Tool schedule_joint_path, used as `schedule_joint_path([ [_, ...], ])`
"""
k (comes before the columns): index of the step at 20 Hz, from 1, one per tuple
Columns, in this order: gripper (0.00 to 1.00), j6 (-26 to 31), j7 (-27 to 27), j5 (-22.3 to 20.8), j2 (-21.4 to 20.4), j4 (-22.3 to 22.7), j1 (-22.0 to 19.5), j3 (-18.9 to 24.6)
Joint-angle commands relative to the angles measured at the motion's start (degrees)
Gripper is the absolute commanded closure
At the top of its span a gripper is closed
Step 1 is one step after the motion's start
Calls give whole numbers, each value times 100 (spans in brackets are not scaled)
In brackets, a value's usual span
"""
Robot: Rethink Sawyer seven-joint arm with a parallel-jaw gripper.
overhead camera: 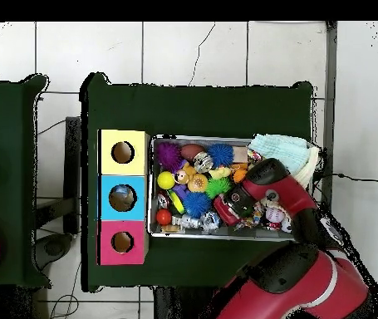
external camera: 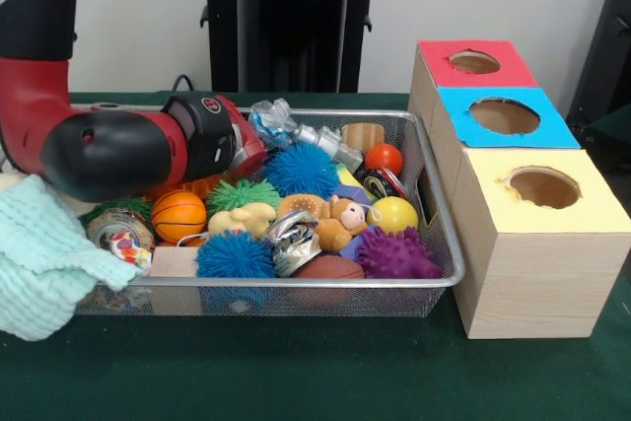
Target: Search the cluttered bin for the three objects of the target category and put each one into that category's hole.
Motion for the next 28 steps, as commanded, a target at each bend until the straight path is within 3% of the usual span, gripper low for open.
schedule_joint_path([
  [1, 0, 1108, -603, -121, 437, 60, -185, 464],
  [11, 0, 1312, -887, -311, 451, -82, -266, 612],
  [13, 0, 1017, -1010, -331, 505, -124, -287, 638],
  [16, 0, -242, -1300, -452, 573, -84, -320, 652],
  [18, 0, -701, -1300, -483, 541, 33, -326, 671],
  [28, 0, -345, -854, 126, 238, 835, -458, 1084],
])
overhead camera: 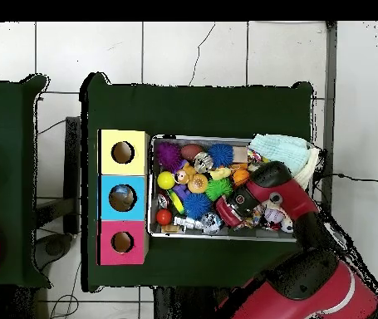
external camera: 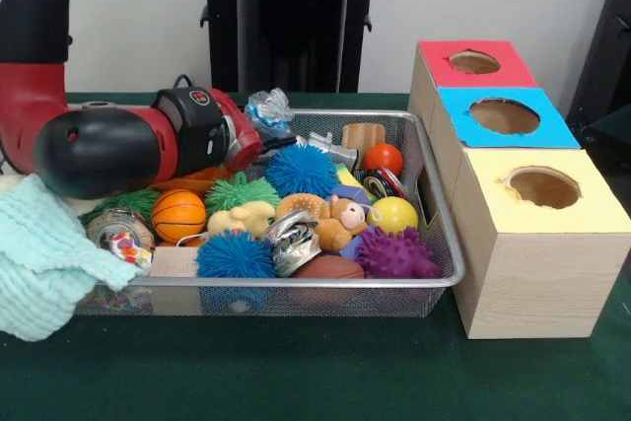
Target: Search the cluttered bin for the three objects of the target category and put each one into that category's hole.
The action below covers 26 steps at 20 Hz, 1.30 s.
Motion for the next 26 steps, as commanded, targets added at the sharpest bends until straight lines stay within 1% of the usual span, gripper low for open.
schedule_joint_path([
  [1, 0, -455, -800, 319, 214, 722, -92, 722],
  [6, 0, -379, -654, 472, -33, 1120, -177, 821],
  [11, 0, -365, -689, 452, 48, 1063, -247, 861],
  [14, 0, -573, -546, 651, -164, 1443, -270, 967],
  [15, 0, -666, -503, 720, -317, 1630, -267, 1016],
  [20, 0, -1114, -304, 996, -627, 2039, -158, 1158],
  [21, 0, -1217, -199, 1140, -806, 2224, -105, 1227],
  [22, 0, -1358, -152, 1206, -880, 2317, -72, 1254],
  [26, 0, -1852, 109, 1701, -1293, 2832, 72, 1425],
])
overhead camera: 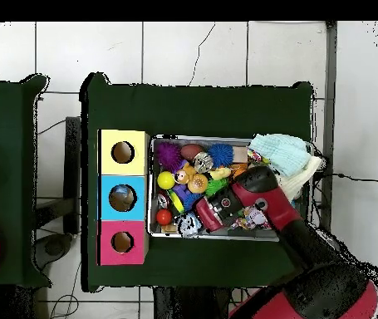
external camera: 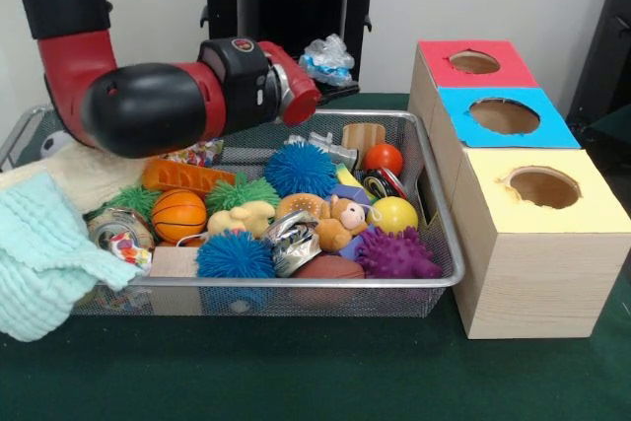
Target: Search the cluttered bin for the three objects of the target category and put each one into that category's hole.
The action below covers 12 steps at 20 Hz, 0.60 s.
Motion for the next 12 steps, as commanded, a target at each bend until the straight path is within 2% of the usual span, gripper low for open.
schedule_joint_path([
  [1, 0, -1244, 133, 905, -606, 1122, 288, 744],
  [3, 0, -1024, -285, 462, 417, 162, 3, 289],
  [6, 0, -1255, -196, 712, 411, 310, 103, 472],
  [12, 0, -1250, -48, 960, 256, 503, 48, 669],
])
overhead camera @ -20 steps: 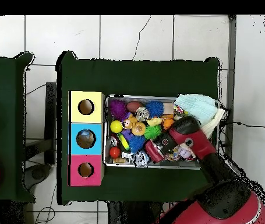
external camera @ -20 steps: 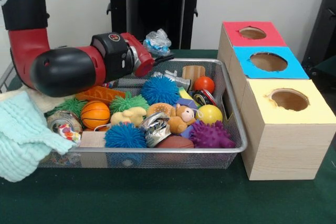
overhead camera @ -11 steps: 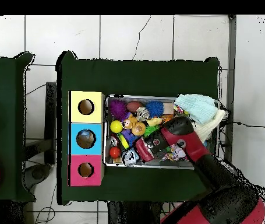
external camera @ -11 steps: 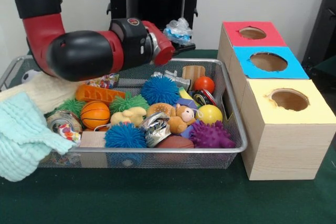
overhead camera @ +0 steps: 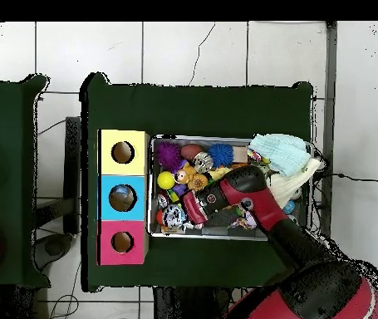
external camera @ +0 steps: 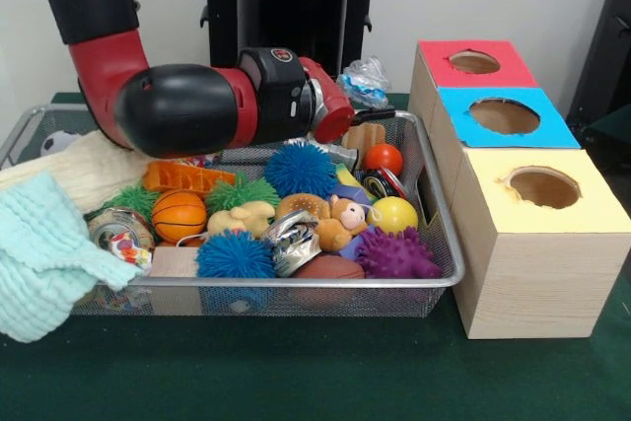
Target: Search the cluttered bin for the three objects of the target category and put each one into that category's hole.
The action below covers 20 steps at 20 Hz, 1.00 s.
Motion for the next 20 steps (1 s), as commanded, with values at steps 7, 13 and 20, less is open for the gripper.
schedule_joint_path([
  [7, 0, 357, -450, -111, 763, -309, -635, -63],
  [13, 0, 373, -253, -91, 462, -39, -722, 60],
  [20, 0, 192, -289, -221, 457, -100, -701, 0],
])
